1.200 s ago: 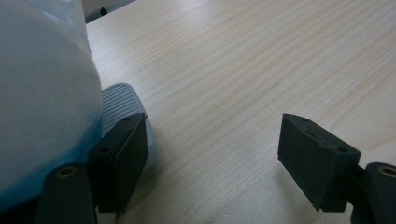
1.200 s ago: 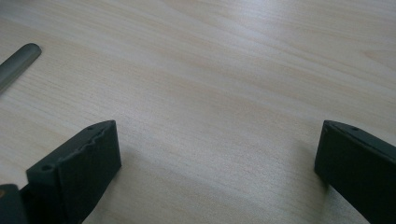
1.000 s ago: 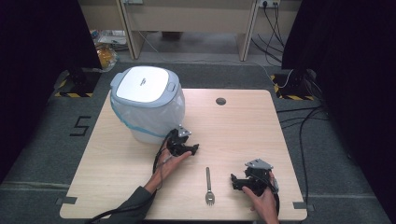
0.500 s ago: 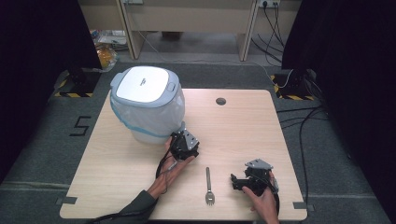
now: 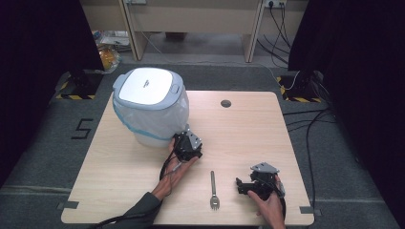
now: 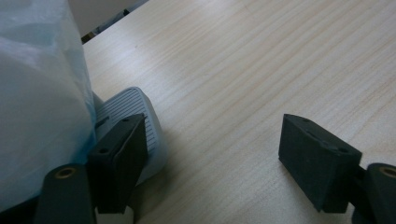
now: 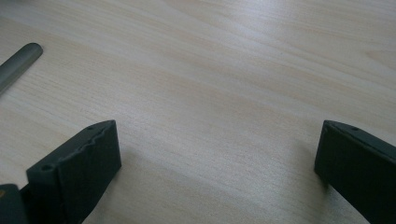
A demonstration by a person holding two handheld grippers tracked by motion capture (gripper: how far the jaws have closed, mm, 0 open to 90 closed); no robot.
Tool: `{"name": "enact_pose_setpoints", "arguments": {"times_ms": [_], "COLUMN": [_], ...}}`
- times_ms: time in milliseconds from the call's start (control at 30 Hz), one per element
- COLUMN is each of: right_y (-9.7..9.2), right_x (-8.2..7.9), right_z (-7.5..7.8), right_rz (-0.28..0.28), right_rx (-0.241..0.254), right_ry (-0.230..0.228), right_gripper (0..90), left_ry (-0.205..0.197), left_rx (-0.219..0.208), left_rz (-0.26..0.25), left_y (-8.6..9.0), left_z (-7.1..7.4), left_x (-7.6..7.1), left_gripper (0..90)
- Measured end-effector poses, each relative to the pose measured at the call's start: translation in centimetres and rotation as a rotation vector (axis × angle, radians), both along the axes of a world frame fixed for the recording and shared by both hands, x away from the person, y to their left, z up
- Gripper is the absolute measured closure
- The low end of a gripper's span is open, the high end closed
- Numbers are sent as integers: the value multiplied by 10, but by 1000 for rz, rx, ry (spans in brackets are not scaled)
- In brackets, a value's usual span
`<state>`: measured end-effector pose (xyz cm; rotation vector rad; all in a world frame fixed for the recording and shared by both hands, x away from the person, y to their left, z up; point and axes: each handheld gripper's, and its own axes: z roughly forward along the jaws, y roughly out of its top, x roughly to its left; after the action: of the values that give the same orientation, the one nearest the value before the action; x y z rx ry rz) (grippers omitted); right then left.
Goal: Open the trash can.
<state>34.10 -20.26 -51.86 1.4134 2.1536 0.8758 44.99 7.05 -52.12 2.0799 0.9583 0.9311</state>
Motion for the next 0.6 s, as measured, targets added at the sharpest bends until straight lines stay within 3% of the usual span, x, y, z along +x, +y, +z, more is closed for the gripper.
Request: {"name": "enact_pose_setpoints", "arguments": {"times_ms": [167, 400, 600], "right_y": [0, 0, 0], "right_x": [0, 0, 0], "right_z": [0, 0, 0], "right_rz": [1, 2, 4], "right_rx": [-1, -1, -2], "right_ry": [-1, -1, -1], "right_gripper": [5, 5, 5], "left_ry": [4, -25, 12], "left_rx": [26, 43, 28], "left_rz": [19, 54, 62], "left_y": [-5, -6, -4], "left_z": [-1, -3, -1], "left_x": [1, 3, 6], "left_gripper": [225, 218, 230]}}
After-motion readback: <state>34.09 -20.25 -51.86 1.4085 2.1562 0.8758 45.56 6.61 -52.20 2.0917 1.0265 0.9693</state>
